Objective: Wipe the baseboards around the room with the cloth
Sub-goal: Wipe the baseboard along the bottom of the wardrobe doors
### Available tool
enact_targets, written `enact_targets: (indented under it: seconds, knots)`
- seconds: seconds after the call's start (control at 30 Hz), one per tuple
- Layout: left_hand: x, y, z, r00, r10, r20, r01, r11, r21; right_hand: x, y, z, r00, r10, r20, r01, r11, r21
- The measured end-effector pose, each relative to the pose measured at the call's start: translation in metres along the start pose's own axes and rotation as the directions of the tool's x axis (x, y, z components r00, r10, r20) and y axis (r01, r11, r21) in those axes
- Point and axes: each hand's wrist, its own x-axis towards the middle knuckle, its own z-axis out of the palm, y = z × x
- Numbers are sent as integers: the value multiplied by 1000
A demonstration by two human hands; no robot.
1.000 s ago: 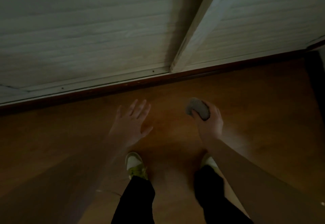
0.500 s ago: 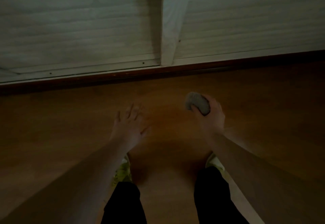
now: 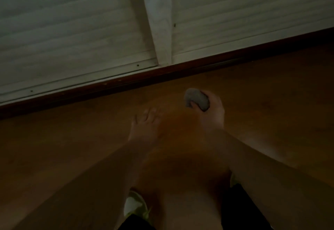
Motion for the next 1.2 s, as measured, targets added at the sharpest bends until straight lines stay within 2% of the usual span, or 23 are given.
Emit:
enact_targets:
  seconds: [0.13,0.27,0.43,0.6,0.73,0.9,1.2]
  knots:
    - [60,-15,25,999,41,-14,-42,998,-57,37,26,44,998,-59,10,59,998,-5]
    - [110,-29,56,999,-30,-27,27,993,-112,69,52,91,990,-139,2,139,990,1]
    - [163,-39,90,999,-31,7,31,998,-60,99,80,150,986,-165,13,164,986,31]
    - [182,-43,121,996,-3,-86,2,1000,-21,126,103,189,987,-158,-1,158,985,75]
    - [181,-43,120,996,10,-86,-12,1000,-18,140,105,193,982,-186,-15,186,975,121]
    - [180,-43,121,998,-1,-68,-1,1000,-27,151,108,184,978,-205,35,203,977,57]
    - [183,-40,118,999,-22,-29,21,1000,-19,182,133,111,961,-275,-27,273,960,-55]
